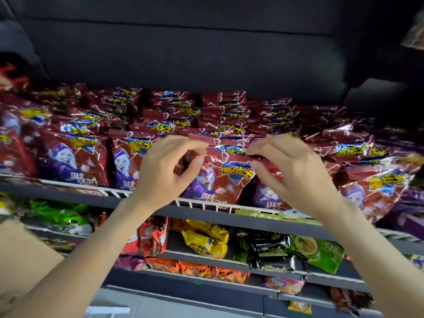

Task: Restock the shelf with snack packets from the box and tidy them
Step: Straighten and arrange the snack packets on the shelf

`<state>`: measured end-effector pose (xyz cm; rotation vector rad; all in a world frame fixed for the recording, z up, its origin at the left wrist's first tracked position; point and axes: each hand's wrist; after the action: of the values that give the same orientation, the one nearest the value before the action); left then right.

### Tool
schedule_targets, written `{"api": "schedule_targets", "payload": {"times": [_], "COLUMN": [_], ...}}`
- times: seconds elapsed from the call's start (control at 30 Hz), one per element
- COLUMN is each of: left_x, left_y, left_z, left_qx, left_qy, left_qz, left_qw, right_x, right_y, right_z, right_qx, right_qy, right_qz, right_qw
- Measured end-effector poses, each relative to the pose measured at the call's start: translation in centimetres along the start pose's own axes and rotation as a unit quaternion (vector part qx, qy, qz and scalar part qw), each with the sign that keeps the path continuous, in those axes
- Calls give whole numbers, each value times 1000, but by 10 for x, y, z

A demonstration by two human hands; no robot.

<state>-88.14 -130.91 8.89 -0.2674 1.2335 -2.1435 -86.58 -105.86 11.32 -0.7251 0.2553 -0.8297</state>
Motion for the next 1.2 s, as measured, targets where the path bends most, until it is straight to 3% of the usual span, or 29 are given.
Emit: {"api": "schedule_targets", "payload": {"times": [0.13,0.2,0.3,0.37,0.67,0.9,1.07,1.2], "left_x": [28,47,85,118,298,422,469,491], "left_y": [-10,-20,-35,-39,-27,-31,-33,-35], "left_z": [50,80,120,140,191,200,177,173], "left_qx": [44,130,275,295,193,252,294,344], "left_qy": [-14,-59,-110,-129,-218,-292,-312,-325], "left_qz": [-34,10,99,110,81,-13,-49,-86], "left_qw": [998,990,950,940,953,923,902,877], "right_x": [13,21,29,36,75,90,83,80], "right_y": [-60,-95,-147,-179,-294,-354,-380,-387], "right_z": [-1,-7,-21,-38,-177,-253,-300,-324], "right_qx": [83,151,261,295,190,201,244,206], "right_qy": [-46,-73,-152,-186,-89,-39,51,150], "right_qz": [46,44,14,1,14,30,41,82], "right_qw": [994,985,953,937,978,978,968,964]}}
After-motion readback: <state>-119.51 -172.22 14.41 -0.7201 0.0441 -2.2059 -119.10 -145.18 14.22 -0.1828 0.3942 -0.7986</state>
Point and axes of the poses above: each hand's wrist, its own y-axis away from the middle knuckle, its own z-axis out of the back of the hand, x = y × z, and after that the axes turned 4 degrees about -z, right-handed
